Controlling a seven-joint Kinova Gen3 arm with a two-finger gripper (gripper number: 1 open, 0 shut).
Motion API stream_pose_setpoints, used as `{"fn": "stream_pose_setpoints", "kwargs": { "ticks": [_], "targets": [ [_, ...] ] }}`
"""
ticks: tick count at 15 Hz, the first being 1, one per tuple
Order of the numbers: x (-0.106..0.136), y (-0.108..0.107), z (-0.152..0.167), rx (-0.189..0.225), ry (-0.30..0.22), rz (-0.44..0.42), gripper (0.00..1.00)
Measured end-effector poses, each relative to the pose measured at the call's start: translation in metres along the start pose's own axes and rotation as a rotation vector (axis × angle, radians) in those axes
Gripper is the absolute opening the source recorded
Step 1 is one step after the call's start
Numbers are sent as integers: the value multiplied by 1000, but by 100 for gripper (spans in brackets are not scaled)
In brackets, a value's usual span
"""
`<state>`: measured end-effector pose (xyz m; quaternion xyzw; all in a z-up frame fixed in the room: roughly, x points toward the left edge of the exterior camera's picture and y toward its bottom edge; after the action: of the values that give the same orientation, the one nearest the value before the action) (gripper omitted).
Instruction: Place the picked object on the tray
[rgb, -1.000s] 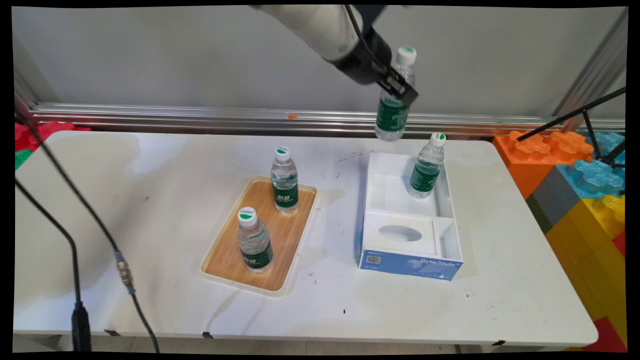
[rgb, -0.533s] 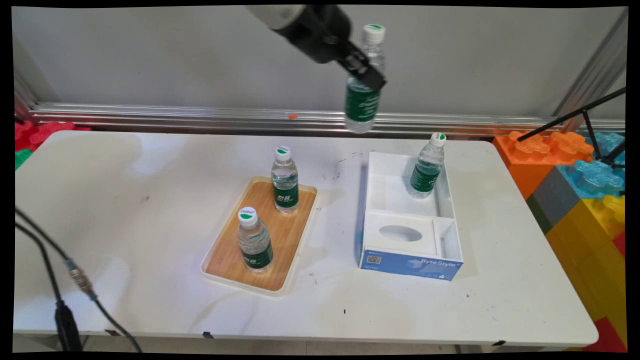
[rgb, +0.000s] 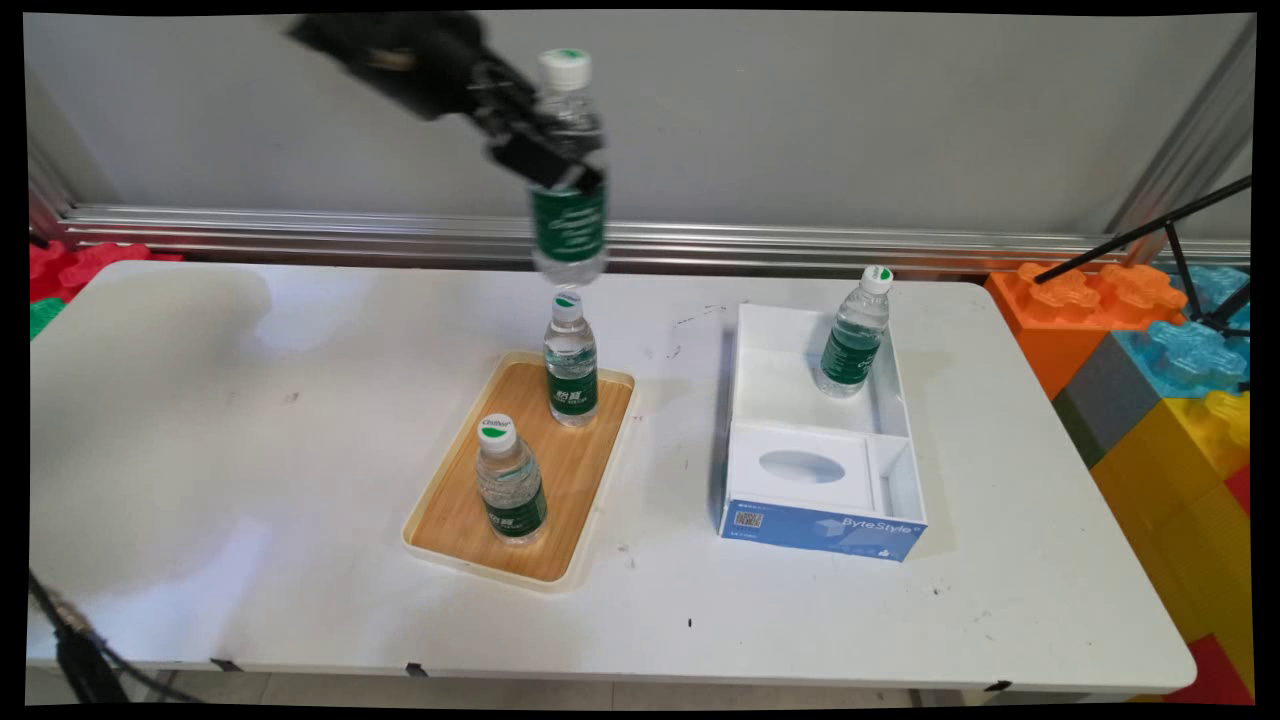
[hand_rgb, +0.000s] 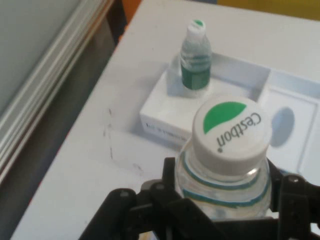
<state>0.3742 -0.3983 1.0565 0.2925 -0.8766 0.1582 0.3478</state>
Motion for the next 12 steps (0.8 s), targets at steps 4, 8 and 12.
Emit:
{"fn": "stream_pose_setpoints", "kwargs": {
  "ticks": [4, 8, 12],
  "targets": [
    [-39, -16, -29, -44, 1, 2, 0],
    [-74, -31, -41, -70, 14, 21, 0],
    [-112, -53, -30, -78, 54, 85, 0]
  ]
}}
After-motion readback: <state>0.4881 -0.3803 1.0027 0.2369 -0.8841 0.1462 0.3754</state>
